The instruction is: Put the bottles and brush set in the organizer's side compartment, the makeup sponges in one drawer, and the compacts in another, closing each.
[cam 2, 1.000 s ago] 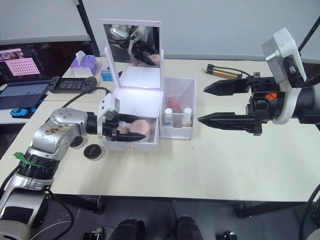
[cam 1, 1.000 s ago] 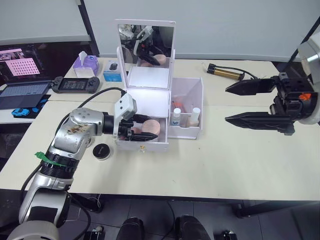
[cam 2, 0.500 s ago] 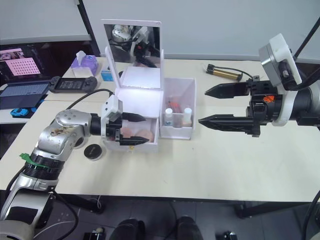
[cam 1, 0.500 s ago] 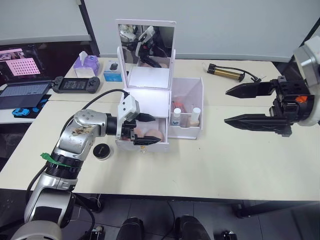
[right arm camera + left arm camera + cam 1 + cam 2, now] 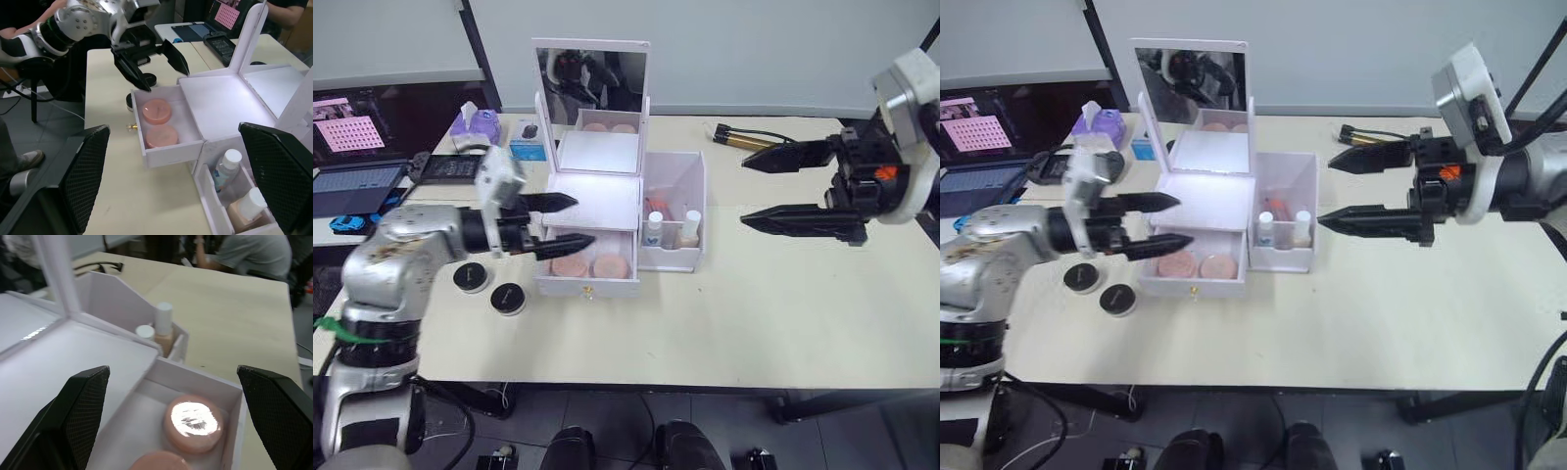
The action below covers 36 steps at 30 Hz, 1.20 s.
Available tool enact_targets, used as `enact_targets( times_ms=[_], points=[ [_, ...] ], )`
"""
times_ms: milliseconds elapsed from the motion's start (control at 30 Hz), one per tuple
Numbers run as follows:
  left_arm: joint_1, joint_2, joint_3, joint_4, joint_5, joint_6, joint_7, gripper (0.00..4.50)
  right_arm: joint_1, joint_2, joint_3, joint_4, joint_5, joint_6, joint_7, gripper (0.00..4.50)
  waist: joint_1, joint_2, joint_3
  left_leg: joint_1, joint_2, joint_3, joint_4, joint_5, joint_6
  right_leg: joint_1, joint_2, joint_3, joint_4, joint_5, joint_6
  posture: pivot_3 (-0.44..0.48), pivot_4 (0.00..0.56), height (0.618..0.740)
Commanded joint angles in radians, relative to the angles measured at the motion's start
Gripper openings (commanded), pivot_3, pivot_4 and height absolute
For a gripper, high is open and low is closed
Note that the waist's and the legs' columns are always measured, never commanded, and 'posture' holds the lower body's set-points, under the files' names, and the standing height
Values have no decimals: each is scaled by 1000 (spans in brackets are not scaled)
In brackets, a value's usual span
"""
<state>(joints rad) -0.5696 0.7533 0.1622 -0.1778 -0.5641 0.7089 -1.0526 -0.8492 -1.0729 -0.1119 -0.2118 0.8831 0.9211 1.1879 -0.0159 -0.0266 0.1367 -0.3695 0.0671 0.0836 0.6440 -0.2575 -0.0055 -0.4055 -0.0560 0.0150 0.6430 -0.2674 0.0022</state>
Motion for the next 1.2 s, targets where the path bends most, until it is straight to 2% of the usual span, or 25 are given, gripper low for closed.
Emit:
enact_targets(
  times_ms=[33,233,400,500,667,933,1033,1200],
  points=[
    [76,8,68,-92,-44,13,53,4487,-43,17,34,33,-54,-60,41,4500,2,0,0,0,0,0,0,0,0,0,0,0,0,0,0,0,150,725],
    [367,-74,308,-367,-211,99,248,4487,-114,85,113,124,-133,-118,111,4500,3,-1,0,0,0,-2,0,0,0,0,-2,0,0,0,0,0,150,725],
    [584,-146,384,-512,-275,81,337,4487,-152,131,155,182,-185,-155,163,4500,6,-1,0,1,0,-3,0,0,0,1,-3,0,0,0,0,0,150,725],
    [714,-207,377,-566,-259,5,343,4487,-182,162,175,221,-214,-175,192,4500,6,-1,0,1,-1,-2,1,0,0,2,-3,0,0,0,0,0,150,725],
    [860,-282,328,-562,-220,-94,343,4487,-206,191,191,255,-251,-193,226,4500,6,-1,0,1,-1,-1,0,0,0,1,-3,-1,-1,0,-1,0,150,725],
    [901,-353,151,-535,-118,-200,393,4487,-202,191,182,236,-264,-180,239,4500,8,-1,0,0,-1,-1,1,0,0,2,-3,0,-1,0,-1,0,150,725],
    [876,-388,129,-477,-108,-234,415,3973,-197,185,177,229,-264,-175,236,4500,6,-1,0,1,-1,-1,0,0,0,1,-2,0,-1,0,-1,0,150,725],
    [840,-396,96,-433,-134,-241,411,2410,-200,176,173,203,-265,-163,224,4500,5,-1,0,0,-1,-2,0,0,0,1,-2,0,-1,0,-1,0,150,725]
  ],
)
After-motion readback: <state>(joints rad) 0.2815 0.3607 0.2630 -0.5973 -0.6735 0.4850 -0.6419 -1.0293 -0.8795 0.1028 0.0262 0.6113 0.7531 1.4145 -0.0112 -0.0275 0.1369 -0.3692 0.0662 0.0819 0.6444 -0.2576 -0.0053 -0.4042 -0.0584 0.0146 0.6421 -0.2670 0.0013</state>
